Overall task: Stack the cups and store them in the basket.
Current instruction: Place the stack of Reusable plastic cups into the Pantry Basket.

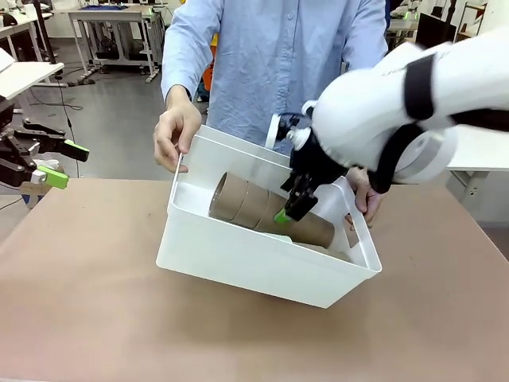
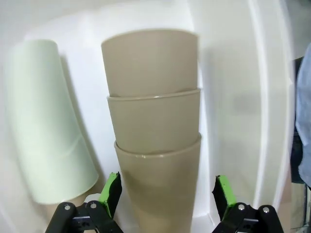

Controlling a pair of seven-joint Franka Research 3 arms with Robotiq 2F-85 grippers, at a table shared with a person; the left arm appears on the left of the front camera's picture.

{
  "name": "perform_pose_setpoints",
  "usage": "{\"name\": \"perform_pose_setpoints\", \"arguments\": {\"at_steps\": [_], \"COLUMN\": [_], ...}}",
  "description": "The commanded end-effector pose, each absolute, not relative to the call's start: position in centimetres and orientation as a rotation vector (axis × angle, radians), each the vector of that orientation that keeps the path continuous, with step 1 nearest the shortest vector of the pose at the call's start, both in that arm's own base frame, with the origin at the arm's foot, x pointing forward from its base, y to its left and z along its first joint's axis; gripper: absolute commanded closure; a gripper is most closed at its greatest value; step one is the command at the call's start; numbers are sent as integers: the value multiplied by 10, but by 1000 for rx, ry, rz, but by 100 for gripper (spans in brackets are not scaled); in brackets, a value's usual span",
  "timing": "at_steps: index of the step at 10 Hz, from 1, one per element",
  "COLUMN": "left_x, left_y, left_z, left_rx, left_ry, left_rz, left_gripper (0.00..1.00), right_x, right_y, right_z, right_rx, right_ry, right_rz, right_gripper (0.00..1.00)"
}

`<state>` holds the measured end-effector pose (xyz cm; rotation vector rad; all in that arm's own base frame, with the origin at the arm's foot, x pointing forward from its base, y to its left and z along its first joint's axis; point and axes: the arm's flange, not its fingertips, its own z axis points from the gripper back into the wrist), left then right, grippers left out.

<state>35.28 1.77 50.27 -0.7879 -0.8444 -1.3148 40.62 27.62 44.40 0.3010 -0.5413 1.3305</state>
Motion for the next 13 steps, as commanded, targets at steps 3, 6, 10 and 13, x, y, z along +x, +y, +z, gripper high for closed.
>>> {"name": "perform_pose_setpoints", "arguments": {"at_steps": [3, 6, 10, 13], "left_x": [352, 352, 352, 352], "left_y": [18, 18, 18, 18], "left_z": [506, 506, 506, 506], "left_rx": [-796, -796, -796, -796], "left_ry": [-840, -840, -840, -840], "left_rz": [-1312, -1312, -1312, -1312], "left_gripper": [0, 0, 0, 0], "right_x": [374, 370, 359, 337], "right_y": [172, 84, -4, -23], "right_z": [548, 575, 538, 514], "right_rx": [551, 688, 759, 727], "right_ry": [-648, -721, -827, -910], "right_rz": [1215, 1171, 1140, 1149], "right_gripper": [0, 0, 0, 0]}}
